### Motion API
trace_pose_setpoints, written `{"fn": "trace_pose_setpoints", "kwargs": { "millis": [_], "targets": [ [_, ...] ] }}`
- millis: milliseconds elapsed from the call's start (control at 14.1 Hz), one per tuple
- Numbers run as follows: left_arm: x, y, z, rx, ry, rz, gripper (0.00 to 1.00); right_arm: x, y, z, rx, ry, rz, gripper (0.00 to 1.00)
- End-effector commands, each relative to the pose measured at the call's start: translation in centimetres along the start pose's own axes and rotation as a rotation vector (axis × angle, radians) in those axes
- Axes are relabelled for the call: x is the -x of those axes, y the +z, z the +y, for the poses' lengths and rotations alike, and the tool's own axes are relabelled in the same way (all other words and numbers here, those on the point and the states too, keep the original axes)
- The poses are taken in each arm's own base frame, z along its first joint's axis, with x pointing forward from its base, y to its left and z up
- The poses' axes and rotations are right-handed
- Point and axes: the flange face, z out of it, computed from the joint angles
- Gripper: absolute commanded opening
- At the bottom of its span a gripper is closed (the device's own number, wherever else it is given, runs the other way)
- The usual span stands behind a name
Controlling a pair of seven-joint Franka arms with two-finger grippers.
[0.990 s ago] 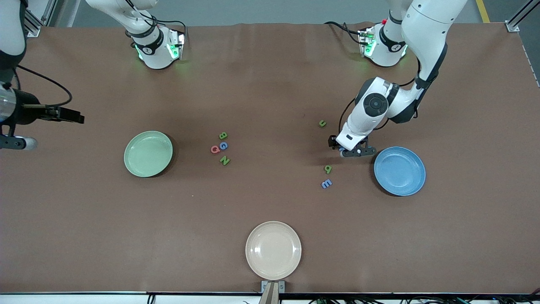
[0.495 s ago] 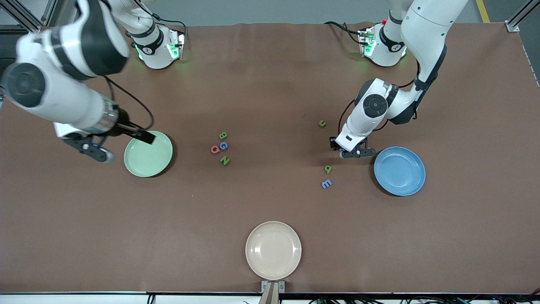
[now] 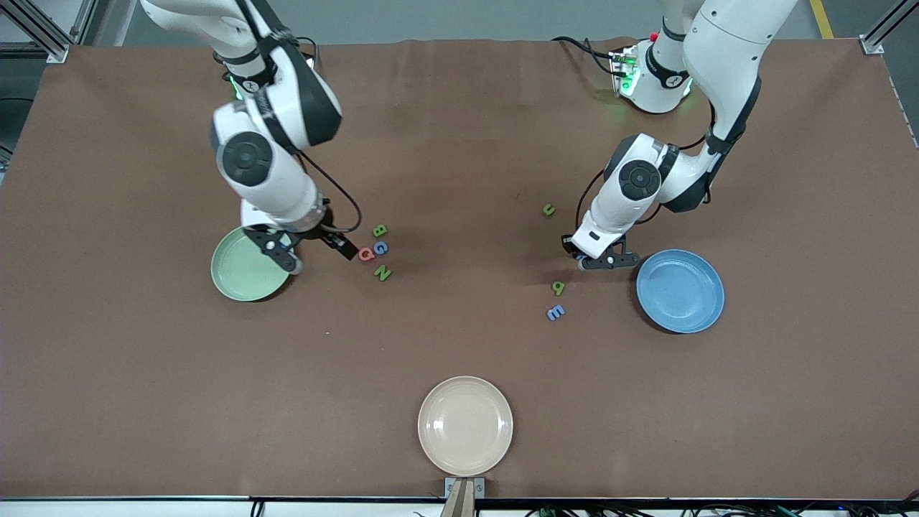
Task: Sort upper and lower case letters into plates
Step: 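Carry the x to the blue plate while the right gripper reaches letters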
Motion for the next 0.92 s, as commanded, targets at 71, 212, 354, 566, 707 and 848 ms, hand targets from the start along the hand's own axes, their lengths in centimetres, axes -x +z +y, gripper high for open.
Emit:
{"fn": "trace_pose_setpoints", "kwargs": {
  "millis": [71, 212, 354, 566, 707, 848],
  "targets": [
    [-1.6, -4.8, -1.7, -0.046, -0.021, 0.025, 0.06, 1.0, 7.2, -2.3, -0.024, 0.050, 0.036, 0.95],
    [-3.0, -7.1, -3.7, -0.071, 0.025, 0.031, 0.06, 1.8, 9.8, -2.8, -0.026, 0.055, 0.046, 0.87],
    [-5.1, -8.2, -7.0, -0.081, 0.070, 0.042, 0.06, 2.8, 12.3, -3.1, -0.016, 0.043, 0.052, 0.82],
    [-7.0, -8.1, -12.7, -0.105, 0.148, 0.035, 0.06, 3.8, 14.7, -3.5, -0.029, 0.056, 0.064, 0.80],
    [-7.9, -7.8, -15.7, -0.106, 0.173, 0.022, 0.06, 4.2, 15.5, -3.7, -0.023, 0.055, 0.066, 0.77],
    [-8.4, -6.7, -18.4, -0.103, 0.203, -0.002, 0.07, 4.3, 15.7, -3.7, -0.020, 0.053, 0.066, 0.69]
  ]
}}
